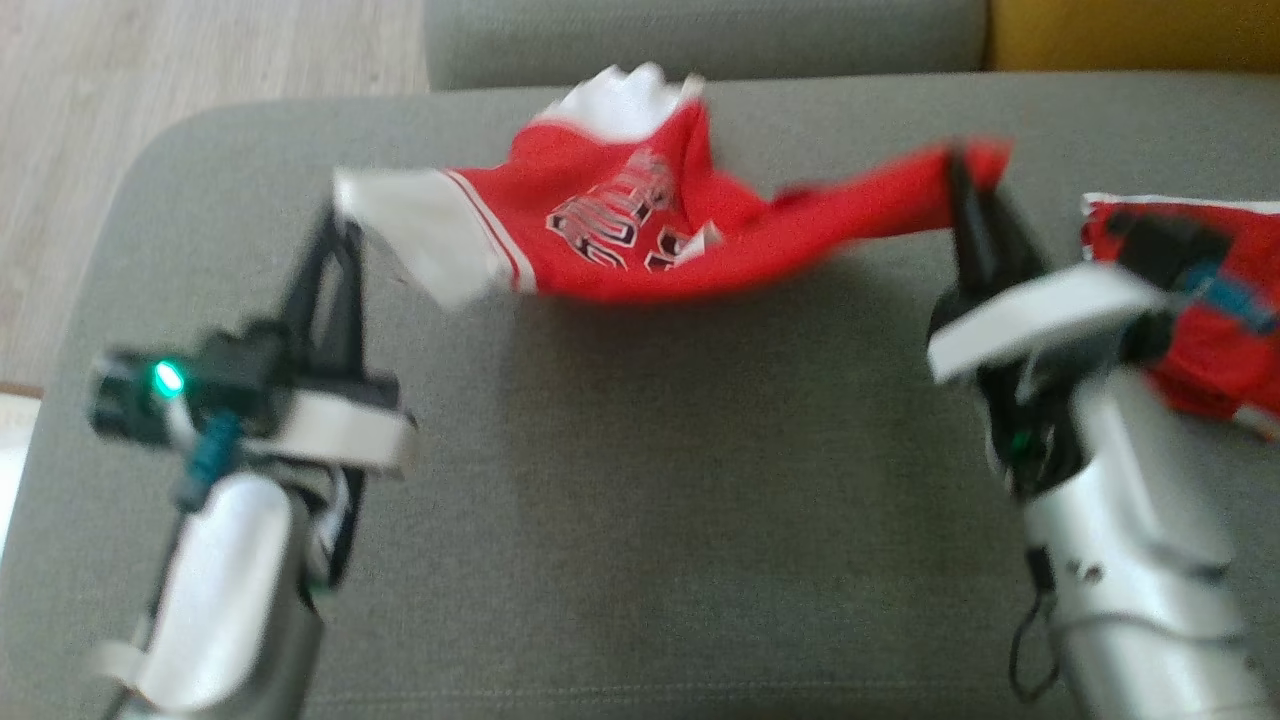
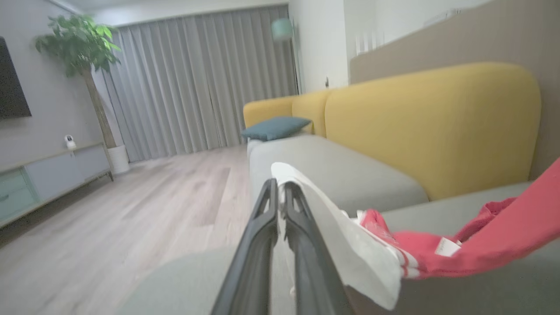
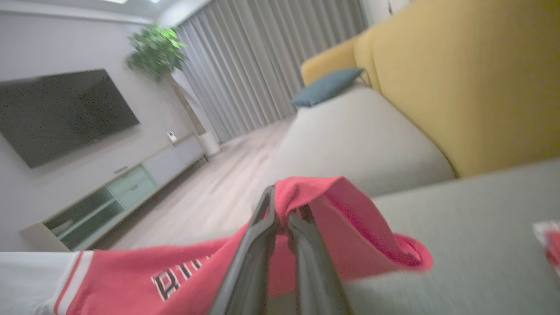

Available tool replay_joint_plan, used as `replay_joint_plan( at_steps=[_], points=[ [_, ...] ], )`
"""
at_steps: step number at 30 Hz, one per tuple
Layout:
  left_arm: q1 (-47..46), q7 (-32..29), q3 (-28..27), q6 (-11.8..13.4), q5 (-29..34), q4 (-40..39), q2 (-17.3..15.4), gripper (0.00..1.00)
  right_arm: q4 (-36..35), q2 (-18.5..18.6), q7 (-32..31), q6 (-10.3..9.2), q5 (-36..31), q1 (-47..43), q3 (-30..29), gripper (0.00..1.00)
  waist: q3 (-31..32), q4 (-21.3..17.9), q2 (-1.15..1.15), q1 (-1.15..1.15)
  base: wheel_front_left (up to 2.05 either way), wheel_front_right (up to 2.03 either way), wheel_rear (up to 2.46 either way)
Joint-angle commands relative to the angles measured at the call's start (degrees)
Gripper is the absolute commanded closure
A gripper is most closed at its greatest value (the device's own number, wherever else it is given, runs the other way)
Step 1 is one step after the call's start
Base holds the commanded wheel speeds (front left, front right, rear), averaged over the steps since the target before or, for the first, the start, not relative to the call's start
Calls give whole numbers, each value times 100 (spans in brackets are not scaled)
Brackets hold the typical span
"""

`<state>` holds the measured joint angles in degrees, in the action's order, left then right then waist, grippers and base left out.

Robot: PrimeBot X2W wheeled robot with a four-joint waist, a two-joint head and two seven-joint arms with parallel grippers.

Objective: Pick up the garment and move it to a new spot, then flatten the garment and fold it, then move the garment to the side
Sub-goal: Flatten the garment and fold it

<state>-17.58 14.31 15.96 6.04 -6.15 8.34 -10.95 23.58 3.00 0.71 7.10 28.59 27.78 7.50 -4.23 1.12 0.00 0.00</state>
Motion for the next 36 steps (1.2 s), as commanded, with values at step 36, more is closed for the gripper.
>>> replay_joint_plan(
  at_steps=[36],
  points=[
    [-4454, -1094, -533, -955, -214, 444, -1031, 100, -887, -12, -1977, 39, -446, 2884, -926, 100, -981, -45, 0, 0, 0, 0, 0]
  ],
)
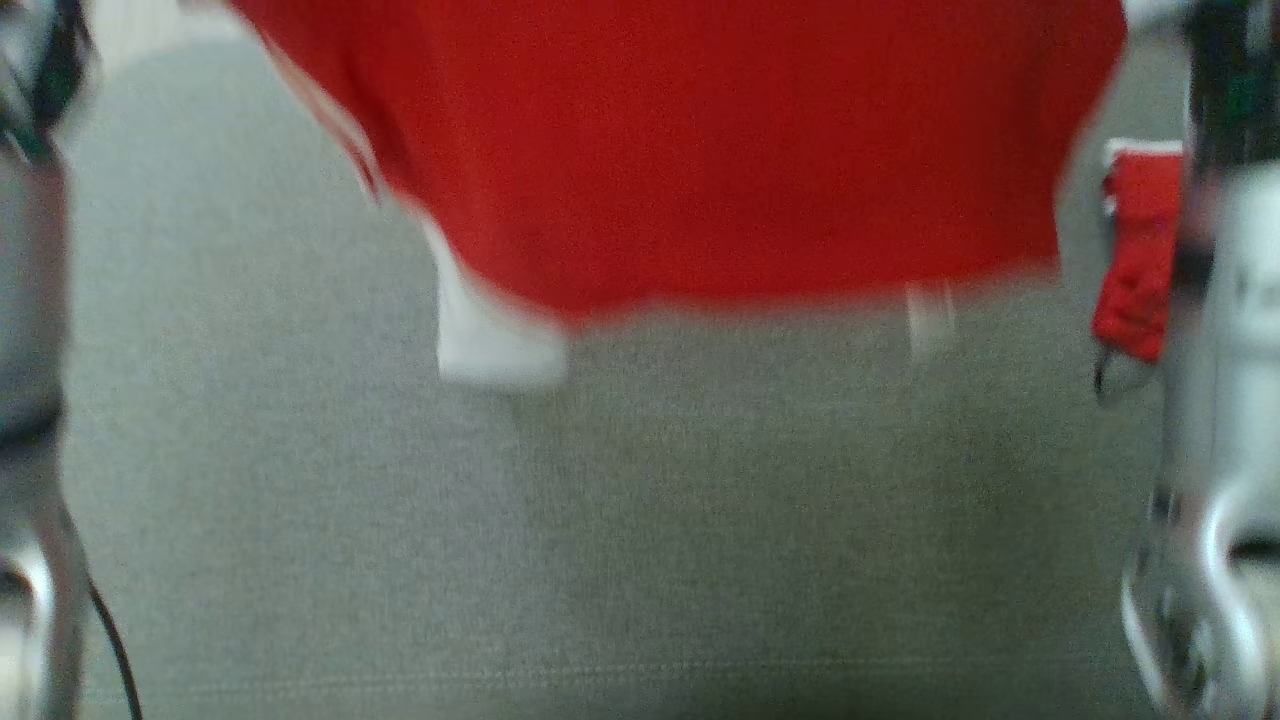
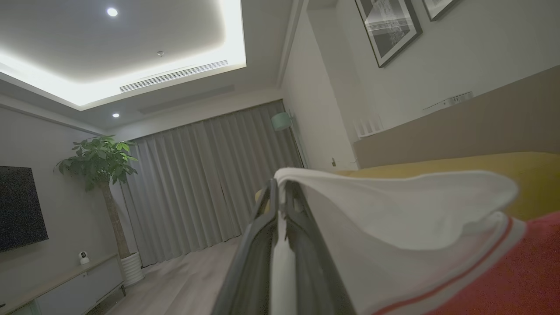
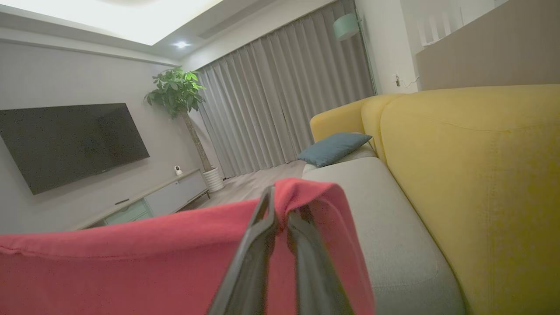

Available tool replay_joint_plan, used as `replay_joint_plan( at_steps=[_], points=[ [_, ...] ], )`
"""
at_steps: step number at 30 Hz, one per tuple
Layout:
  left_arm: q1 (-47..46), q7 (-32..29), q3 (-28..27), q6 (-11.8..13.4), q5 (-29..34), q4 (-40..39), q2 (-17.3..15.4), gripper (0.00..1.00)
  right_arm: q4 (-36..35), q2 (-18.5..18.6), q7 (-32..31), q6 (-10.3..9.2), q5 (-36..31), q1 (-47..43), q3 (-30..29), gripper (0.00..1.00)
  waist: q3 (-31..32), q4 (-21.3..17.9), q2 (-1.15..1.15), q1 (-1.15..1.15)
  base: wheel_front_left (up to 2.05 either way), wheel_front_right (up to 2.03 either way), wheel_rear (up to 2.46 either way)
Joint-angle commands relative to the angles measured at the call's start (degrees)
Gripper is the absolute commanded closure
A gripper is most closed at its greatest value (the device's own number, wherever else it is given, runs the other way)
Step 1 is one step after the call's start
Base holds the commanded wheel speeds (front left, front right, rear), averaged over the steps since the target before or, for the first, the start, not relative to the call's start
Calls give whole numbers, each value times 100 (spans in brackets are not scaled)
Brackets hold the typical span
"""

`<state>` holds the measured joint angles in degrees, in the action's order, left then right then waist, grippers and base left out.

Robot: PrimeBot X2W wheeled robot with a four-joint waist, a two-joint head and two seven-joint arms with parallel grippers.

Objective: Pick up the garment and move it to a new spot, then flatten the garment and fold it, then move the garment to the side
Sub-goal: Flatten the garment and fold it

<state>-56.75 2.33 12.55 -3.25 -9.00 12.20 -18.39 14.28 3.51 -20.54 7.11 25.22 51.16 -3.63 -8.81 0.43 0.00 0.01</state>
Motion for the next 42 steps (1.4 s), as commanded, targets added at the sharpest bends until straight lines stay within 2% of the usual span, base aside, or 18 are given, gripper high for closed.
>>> replay_joint_plan(
  at_steps=[1, 6, 7, 10, 14, 19, 22, 28, 34, 37, 42],
  points=[
    [-864, 230, -196, -42, 101, 347, -292, 100, 398, -63, 320, 37, -161, 932, 192, 100, -645, 38, 0, -1, 0, 0, 0],
    [-2166, 978, -230, 60, 246, 1526, -211, 100, 1910, -63, 1453, 37, -187, 2555, 353, 100, -992, 165, 0, -1, 0, 0, 0],
    [-2166, 978, -230, 60, 246, 1526, -211, 100, 1910, -63, 1453, 37, -187, 2555, 353, 100, -992, 165, 0, -1, 0, 0, 0],
    [-2557, 1188, -230, 93, 258, 1905, -112, 100, 2599, -63, 2040, 37, -144, 3077, 396, 100, -1136, 257, 0, -1, 0, 0, 0],
    [-2560, 1260, -75, -1, 314, 1983, 41, 100, 3237, -59, 2660, 37, -1, 3182, 429, 100, -1312, 375, 0, -1, 0, 0, 0],
    [-1786, 1264, 114, -120, 365, 1721, 158, 100, 3936, 15, 2910, 37, 196, 2725, 580, 100, -1410, 443, 0, -1, 0, 0, 0],
    [-1169, 1265, 235, -170, 398, 1611, 188, 100, 4325, 17, 2819, 37, 441, 2348, 631, 100, -1331, 462, 0, -1, 0, 0, 0],
    [186, 1265, 352, -218, 400, 1540, 125, 100, 4754, 50, 2381, 37, 722, 1480, 1087, 100, -957, 498, 0, -1, 0, 0, 0],
    [1417, 1266, 542, -300, 366, 1589, 3, 100, 4789, 212, 1872, 37, 896, 622, 1695, 100, -445, 519, 0, -1, 0, 0, 0],
    [2085, 1266, 805, -358, 356, 1613, -85, 100, 4701, 361, 1508, 37, 1090, 132, 2004, 100, -117, 536, 0, -1, 0, 0, 0],
    [2672, 1266, 1082, -396, 275, 1717, -243, 100, 4559, 577, 1079, 37, 1262, -368, 2369, 100, 205, 558, 0, -1, 0, 0, 0]
  ],
)
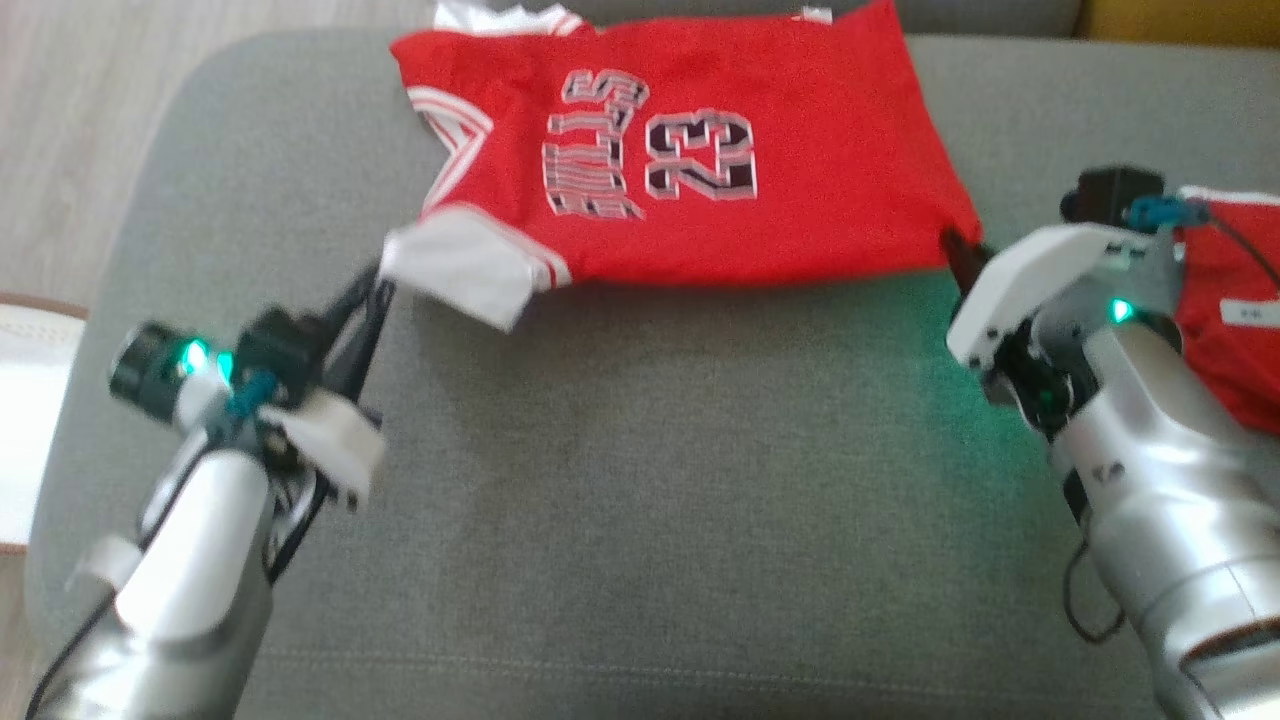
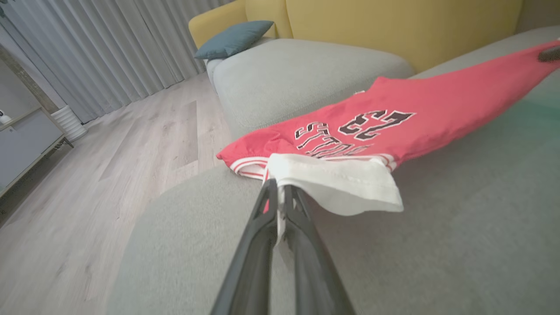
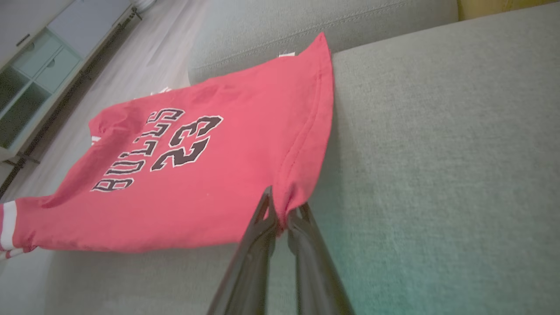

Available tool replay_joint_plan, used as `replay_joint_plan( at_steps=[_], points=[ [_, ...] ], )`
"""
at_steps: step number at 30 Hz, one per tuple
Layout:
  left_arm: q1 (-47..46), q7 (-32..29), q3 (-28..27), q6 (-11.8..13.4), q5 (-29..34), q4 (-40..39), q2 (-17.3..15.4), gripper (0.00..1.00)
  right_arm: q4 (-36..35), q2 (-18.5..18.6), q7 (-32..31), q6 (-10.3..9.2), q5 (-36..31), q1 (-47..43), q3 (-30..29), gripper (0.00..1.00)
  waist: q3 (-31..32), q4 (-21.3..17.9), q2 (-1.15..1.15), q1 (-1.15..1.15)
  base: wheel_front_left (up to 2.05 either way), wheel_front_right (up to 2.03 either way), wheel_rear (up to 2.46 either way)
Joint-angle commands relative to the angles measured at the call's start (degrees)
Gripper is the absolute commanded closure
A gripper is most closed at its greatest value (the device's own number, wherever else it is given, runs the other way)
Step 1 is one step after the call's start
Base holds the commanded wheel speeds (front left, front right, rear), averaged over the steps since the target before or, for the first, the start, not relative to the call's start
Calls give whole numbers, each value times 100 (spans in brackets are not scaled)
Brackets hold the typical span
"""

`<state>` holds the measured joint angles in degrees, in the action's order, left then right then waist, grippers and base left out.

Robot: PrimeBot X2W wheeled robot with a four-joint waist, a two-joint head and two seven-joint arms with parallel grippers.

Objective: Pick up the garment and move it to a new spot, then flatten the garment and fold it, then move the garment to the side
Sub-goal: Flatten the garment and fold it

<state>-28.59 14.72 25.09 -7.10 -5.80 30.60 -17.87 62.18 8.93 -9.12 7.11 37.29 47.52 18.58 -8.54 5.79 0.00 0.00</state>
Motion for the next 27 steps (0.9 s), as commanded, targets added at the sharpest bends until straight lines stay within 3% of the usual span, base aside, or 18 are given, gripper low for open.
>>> replay_joint_plan(
  at_steps=[1, 18, 27],
  points=[
    [-59, 28, -111, -15, -59, -107, -331, 100, -266, 81, -141, 37, 91, -88, 212, 100, 233, 30, 0, 0, 0, 0, 0],
    [864, -463, 708, -37, -461, -722, -907, 100, -1190, 943, -1517, 37, 637, -1391, 1227, 100, 958, 209, 0, 0, 0, 0, 0],
    [1315, -814, 880, -38, -652, -1499, -1298, 100, -1856, 1458, -2191, 37, 959, -1933, 1322, 100, 1141, 205, 0, 0, 0, 0, 0]
  ],
)
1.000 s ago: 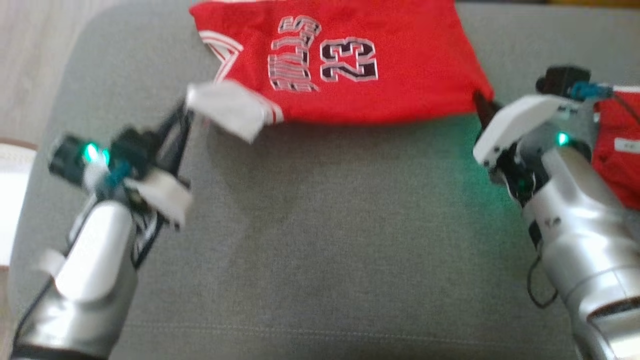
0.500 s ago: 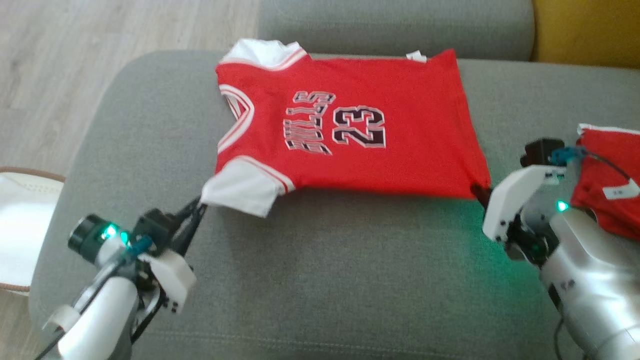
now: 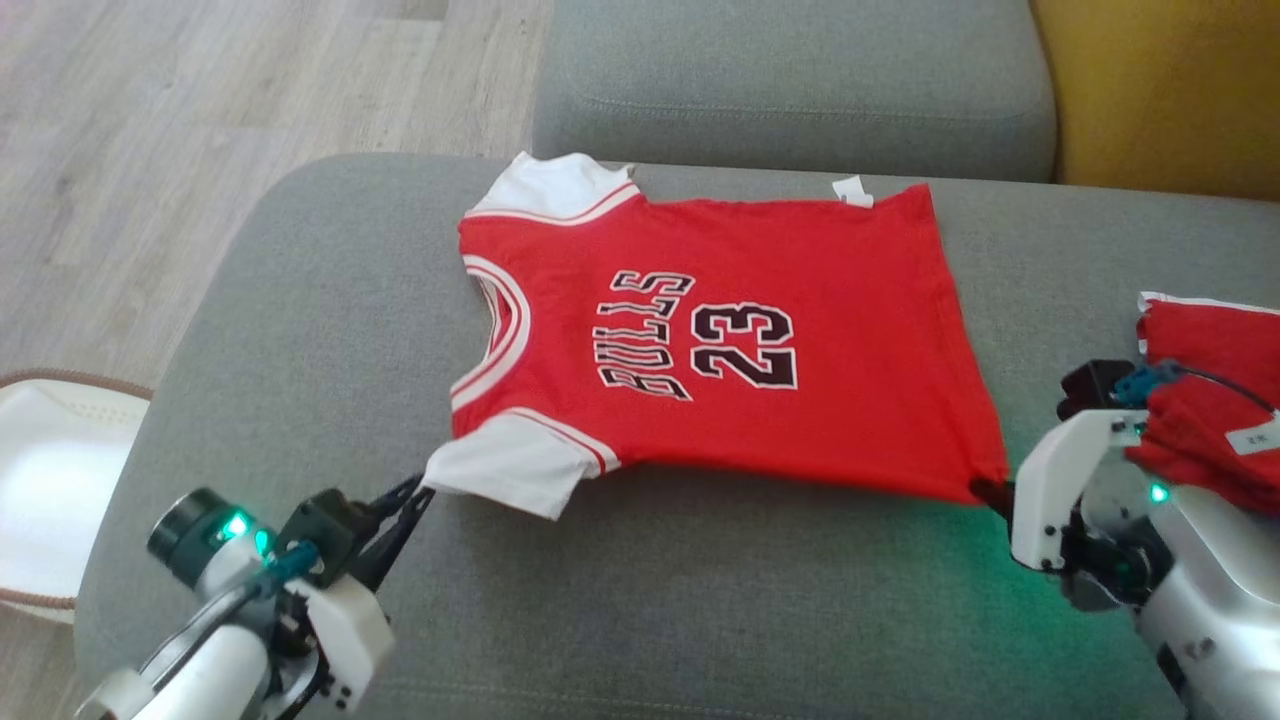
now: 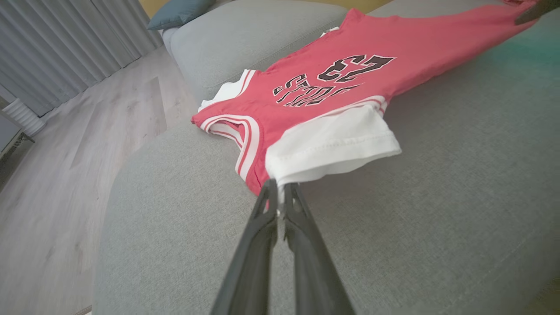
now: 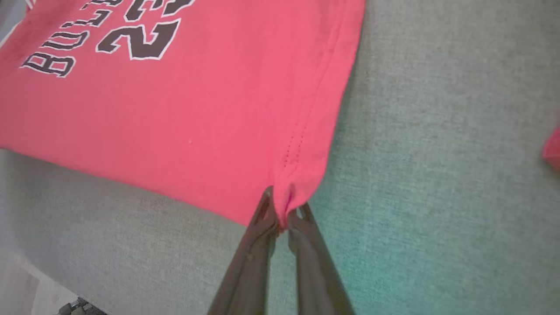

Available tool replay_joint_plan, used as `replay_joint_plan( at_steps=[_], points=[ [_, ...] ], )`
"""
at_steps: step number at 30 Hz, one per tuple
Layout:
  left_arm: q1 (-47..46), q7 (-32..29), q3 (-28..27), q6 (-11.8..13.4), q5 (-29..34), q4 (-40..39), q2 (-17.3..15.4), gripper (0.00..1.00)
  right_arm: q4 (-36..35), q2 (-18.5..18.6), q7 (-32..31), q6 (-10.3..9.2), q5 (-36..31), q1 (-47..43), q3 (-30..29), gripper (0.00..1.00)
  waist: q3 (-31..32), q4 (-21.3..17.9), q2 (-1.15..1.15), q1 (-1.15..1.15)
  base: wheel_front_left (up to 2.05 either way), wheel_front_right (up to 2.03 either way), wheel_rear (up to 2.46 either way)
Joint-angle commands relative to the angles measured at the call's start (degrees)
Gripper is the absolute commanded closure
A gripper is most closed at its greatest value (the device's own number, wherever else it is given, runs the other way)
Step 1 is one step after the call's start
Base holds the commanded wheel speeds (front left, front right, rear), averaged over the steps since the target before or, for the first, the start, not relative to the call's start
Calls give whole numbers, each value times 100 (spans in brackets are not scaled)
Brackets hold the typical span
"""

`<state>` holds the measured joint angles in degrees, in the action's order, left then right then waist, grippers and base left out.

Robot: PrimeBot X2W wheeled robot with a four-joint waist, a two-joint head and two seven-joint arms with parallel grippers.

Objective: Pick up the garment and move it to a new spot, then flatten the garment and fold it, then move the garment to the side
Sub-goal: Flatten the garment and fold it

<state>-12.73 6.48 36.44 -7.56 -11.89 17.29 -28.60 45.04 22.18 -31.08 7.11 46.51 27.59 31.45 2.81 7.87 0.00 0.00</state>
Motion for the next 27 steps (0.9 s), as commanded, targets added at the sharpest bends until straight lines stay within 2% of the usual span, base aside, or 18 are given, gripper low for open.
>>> replay_joint_plan(
  at_steps=[1, 10, 17, 27],
  points=[
    [-217, -38, -241, 8, -61, -268, -264, 100, -208, 180, -82, 37, 70, 2, 23, 100, 20, -5, 0, 0, 0, 0, 0],
    [368, -527, -172, 39, -189, -1205, -710, 100, -945, 499, -849, 37, 298, -523, -176, 100, 146, -64, 0, 0, 0, 0, 0],
    [733, -982, -149, 46, -360, -1930, -1079, 100, -1642, 693, -1753, 37, 358, -959, -470, 100, 126, -91, 0, 0, 0, 0, 0],
    [307, -1199, -184, 55, -344, -2138, -1151, 100, -2209, 473, -2198, 37, -156, -977, -1302, 100, -126, -98, 0, 0, 0, 0, 0]
  ],
)
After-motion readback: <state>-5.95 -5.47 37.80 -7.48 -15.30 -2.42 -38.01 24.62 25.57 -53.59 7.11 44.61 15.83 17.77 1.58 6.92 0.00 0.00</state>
